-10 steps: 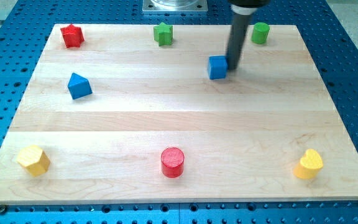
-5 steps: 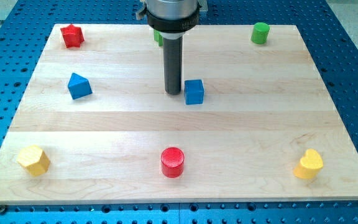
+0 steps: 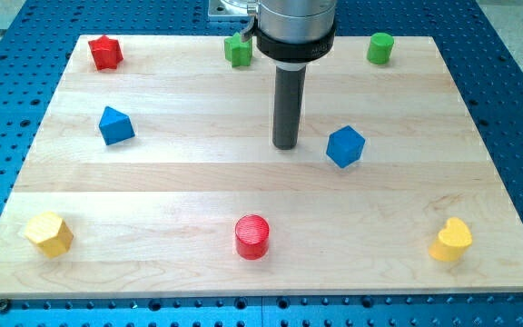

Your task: Slide the blue cube to the center right side of the board

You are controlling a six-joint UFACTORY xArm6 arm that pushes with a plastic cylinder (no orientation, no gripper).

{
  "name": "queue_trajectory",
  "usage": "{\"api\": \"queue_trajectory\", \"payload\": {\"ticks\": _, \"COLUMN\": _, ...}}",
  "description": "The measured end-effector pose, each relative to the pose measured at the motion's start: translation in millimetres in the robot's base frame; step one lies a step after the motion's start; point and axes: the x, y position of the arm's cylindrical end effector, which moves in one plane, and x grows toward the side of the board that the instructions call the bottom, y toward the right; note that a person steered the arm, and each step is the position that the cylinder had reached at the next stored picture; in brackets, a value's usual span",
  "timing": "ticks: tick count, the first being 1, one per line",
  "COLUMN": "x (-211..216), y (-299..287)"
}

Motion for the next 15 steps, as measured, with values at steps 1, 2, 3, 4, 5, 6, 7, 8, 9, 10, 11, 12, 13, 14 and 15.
{"api": "queue_trajectory", "payload": {"ticks": 1, "x": 0, "y": -5}}
{"api": "queue_trajectory", "payload": {"ticks": 2, "x": 12, "y": -11}}
{"api": "queue_trajectory", "payload": {"ticks": 3, "x": 16, "y": 28}}
{"api": "queue_trajectory", "payload": {"ticks": 4, "x": 23, "y": 63}}
{"api": "queue_trajectory", "payload": {"ticks": 5, "x": 47, "y": 64}}
{"api": "queue_trajectory", "payload": {"ticks": 6, "x": 54, "y": 74}}
{"api": "queue_trajectory", "payload": {"ticks": 7, "x": 21, "y": 101}}
{"api": "queue_trajectory", "payload": {"ticks": 8, "x": 3, "y": 144}}
{"api": "queue_trajectory", "payload": {"ticks": 9, "x": 3, "y": 102}}
{"api": "queue_trajectory", "payload": {"ticks": 10, "x": -14, "y": 78}}
{"api": "queue_trajectory", "payload": {"ticks": 11, "x": -54, "y": 84}}
{"api": "queue_trajectory", "payload": {"ticks": 12, "x": -49, "y": 85}}
{"api": "queue_trajectory", "payload": {"ticks": 13, "x": -33, "y": 109}}
{"api": "queue_trajectory", "payload": {"ticks": 14, "x": -33, "y": 128}}
{"api": "queue_trajectory", "payload": {"ticks": 15, "x": -31, "y": 145}}
